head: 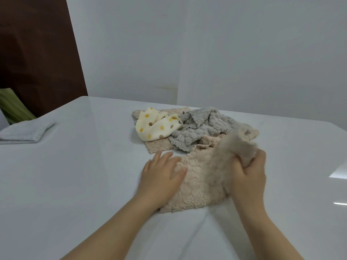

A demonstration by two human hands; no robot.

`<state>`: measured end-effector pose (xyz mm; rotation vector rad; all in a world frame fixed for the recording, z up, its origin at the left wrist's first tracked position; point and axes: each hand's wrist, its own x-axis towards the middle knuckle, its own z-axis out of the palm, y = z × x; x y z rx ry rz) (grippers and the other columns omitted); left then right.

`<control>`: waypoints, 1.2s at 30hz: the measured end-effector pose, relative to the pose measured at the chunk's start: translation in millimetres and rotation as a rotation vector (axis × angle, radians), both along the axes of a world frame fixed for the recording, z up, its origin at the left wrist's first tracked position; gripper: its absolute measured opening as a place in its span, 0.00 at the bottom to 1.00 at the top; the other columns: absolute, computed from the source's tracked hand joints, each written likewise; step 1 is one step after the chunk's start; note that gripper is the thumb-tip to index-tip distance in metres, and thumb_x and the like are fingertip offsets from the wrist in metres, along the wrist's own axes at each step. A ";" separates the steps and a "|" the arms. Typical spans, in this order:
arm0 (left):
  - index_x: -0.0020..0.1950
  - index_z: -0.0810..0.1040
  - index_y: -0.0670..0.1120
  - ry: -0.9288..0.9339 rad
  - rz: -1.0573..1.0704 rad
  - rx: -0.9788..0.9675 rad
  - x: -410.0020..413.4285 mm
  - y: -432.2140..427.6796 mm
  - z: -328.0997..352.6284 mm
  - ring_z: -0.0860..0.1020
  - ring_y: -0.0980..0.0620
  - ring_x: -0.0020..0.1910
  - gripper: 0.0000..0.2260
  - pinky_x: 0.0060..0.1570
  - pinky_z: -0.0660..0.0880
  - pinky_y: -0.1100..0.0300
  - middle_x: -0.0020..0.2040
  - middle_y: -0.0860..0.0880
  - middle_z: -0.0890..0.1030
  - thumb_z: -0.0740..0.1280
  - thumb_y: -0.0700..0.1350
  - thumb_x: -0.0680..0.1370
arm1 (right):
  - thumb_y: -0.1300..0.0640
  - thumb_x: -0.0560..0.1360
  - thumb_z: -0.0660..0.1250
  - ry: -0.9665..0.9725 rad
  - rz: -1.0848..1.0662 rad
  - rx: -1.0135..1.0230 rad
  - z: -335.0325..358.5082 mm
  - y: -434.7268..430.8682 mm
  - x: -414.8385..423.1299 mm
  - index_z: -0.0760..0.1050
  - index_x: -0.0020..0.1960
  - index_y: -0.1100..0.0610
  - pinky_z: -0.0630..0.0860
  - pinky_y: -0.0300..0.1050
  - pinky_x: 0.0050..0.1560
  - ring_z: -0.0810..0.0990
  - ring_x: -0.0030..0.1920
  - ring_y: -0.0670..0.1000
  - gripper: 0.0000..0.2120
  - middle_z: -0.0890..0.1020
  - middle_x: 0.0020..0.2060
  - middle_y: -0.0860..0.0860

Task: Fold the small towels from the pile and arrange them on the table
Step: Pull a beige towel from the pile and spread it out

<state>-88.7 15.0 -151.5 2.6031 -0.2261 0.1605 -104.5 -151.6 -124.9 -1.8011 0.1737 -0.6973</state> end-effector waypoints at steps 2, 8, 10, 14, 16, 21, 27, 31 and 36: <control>0.66 0.70 0.55 -0.030 0.102 -0.342 -1.6 0.9 10.2 0.66 0.52 0.69 0.16 0.64 0.62 0.57 0.65 0.53 0.73 0.53 0.54 0.80 | 0.52 0.69 0.56 -0.008 0.103 -0.223 -4.6 14.2 -4.9 0.62 0.47 0.49 0.60 0.46 0.31 0.68 0.32 0.46 0.07 0.70 0.33 0.44; 0.57 0.66 0.58 0.271 0.177 -1.164 2.7 4.1 25.2 0.79 0.48 0.37 0.06 0.31 0.76 0.59 0.48 0.43 0.81 0.54 0.54 0.81 | 0.55 0.67 0.55 -0.003 0.368 -0.688 -14.4 36.4 -4.9 0.71 0.64 0.55 0.65 0.39 0.56 0.75 0.59 0.53 0.25 0.78 0.59 0.50; 0.60 0.64 0.61 0.250 0.191 -1.137 6.6 10.6 20.1 0.80 0.46 0.40 0.11 0.36 0.79 0.55 0.49 0.45 0.81 0.59 0.50 0.80 | 0.55 0.70 0.54 -0.005 0.443 -0.769 -16.2 35.0 -4.8 0.69 0.65 0.54 0.62 0.36 0.60 0.71 0.63 0.50 0.24 0.76 0.62 0.47; 0.55 0.77 0.50 0.228 0.182 -0.994 8.8 17.1 11.4 0.78 0.45 0.43 0.10 0.47 0.77 0.49 0.49 0.40 0.81 0.64 0.38 0.77 | 0.61 0.75 0.59 0.034 0.520 -0.850 -19.8 30.2 -2.6 0.66 0.66 0.51 0.59 0.34 0.61 0.67 0.66 0.48 0.20 0.73 0.65 0.44; 0.46 0.80 0.49 0.195 0.197 -0.974 9.3 18.5 10.8 0.77 0.46 0.42 0.10 0.43 0.76 0.53 0.48 0.39 0.81 0.64 0.35 0.76 | 0.61 0.74 0.60 0.032 0.540 -0.882 -19.9 29.2 -3.2 0.65 0.66 0.51 0.59 0.34 0.61 0.66 0.66 0.47 0.20 0.72 0.65 0.43; 0.41 0.80 0.50 0.157 0.213 -0.932 11.8 26.6 10.7 0.75 0.47 0.37 0.12 0.36 0.74 0.57 0.41 0.43 0.79 0.65 0.32 0.74 | 0.61 0.74 0.61 -0.004 0.588 -0.923 -20.3 26.4 -3.6 0.67 0.65 0.52 0.56 0.31 0.61 0.66 0.66 0.48 0.20 0.73 0.65 0.45; 0.40 0.78 0.55 0.068 0.288 -0.476 6.0 26.3 10.1 0.77 0.54 0.48 0.11 0.46 0.72 0.62 0.46 0.56 0.80 0.68 0.38 0.70 | 0.36 0.68 0.59 0.036 0.741 -0.960 -18.3 24.4 -5.2 0.73 0.59 0.48 0.56 0.27 0.59 0.67 0.65 0.46 0.25 0.75 0.62 0.45; 0.58 0.76 0.53 -0.205 0.312 -0.378 1.3 24.4 19.7 0.70 0.52 0.59 0.13 0.56 0.66 0.61 0.58 0.54 0.70 0.62 0.42 0.74 | 0.38 0.75 0.55 -0.310 0.507 -0.636 -18.7 11.7 3.2 0.79 0.51 0.51 0.64 0.38 0.60 0.71 0.62 0.41 0.21 0.80 0.53 0.41; 0.74 0.59 0.50 -0.006 0.030 0.020 -1.4 -1.3 6.8 0.49 0.54 0.75 0.23 0.73 0.49 0.55 0.76 0.53 0.54 0.48 0.53 0.79 | 0.35 0.67 0.38 0.183 0.473 -0.935 -29.6 9.9 14.8 0.59 0.73 0.44 0.44 0.39 0.69 0.40 0.70 0.36 0.37 0.55 0.75 0.40</control>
